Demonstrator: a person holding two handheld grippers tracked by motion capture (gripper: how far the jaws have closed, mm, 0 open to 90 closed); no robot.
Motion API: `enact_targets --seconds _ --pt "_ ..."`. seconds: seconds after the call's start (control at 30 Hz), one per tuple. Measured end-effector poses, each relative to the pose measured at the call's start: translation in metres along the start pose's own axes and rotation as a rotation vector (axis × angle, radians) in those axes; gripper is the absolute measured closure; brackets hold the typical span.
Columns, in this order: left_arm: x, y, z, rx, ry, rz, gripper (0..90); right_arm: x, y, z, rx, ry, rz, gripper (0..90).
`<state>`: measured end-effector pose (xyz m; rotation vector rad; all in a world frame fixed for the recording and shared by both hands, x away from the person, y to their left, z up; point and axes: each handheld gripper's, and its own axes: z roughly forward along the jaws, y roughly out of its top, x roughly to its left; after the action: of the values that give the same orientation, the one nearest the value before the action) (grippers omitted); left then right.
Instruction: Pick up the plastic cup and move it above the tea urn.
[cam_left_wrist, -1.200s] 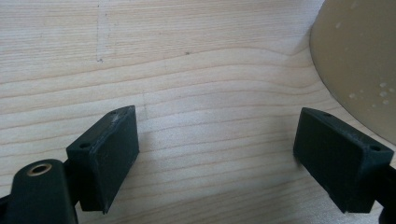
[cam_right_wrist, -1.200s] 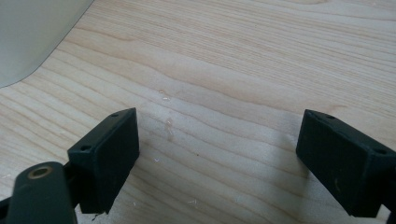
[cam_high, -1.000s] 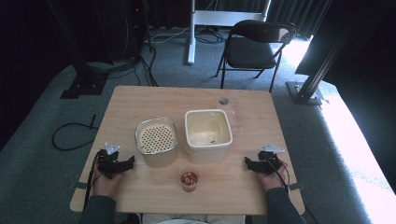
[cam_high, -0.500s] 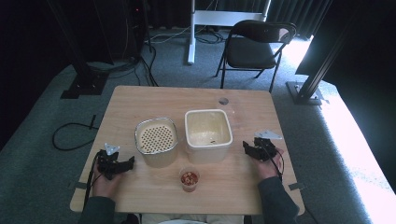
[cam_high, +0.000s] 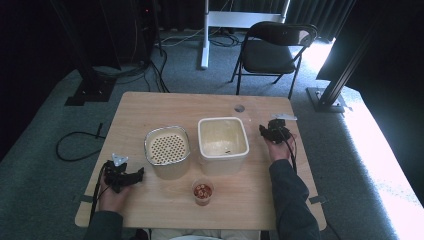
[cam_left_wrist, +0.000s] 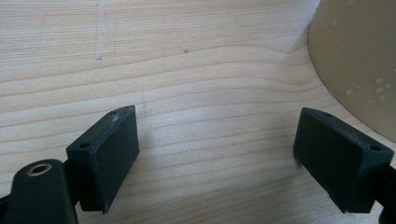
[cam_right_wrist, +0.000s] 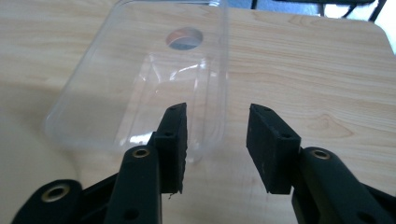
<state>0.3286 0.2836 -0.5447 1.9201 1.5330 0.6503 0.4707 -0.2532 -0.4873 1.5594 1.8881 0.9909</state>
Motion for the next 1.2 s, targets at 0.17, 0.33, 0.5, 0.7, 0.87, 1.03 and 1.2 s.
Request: enact_targets --seconds 0.17,0.33,0.5,0.7,0.87,1.03,1.2 --pt "0.000 -0.001 -0.001 -0.002 -0.003 0.003 14.8 -0.001 0.007 0.021 0.056 -0.003 0.016 63.8" --pt "0.000 -0.002 -0.002 0.000 -0.006 0.006 14.8 -0.006 0.004 0.027 0.099 0.009 0.029 80.5" --pt "0.000 -0.002 -0.002 -0.001 -0.008 0.008 14.8 -0.013 -0.002 0.013 0.079 0.005 0.062 83.5" --pt "0.000 -0.002 -0.002 -0.001 -0.009 0.008 14.8 -0.023 -0.012 -0.018 0.005 -0.001 0.085 86.1" --pt "0.000 -0.002 -0.002 -0.001 -0.008 0.009 14.8 -0.021 -0.012 -0.045 -0.044 -0.047 0.029 86.9" --pt "0.000 -0.002 -0.002 0.000 -0.008 0.009 14.8 -0.020 -0.009 -0.064 -0.084 -0.054 0.020 87.3" --pt "0.000 -0.002 -0.002 0.001 -0.008 0.009 14.8 -0.021 -0.007 -0.079 -0.121 -0.054 0.026 87.4"
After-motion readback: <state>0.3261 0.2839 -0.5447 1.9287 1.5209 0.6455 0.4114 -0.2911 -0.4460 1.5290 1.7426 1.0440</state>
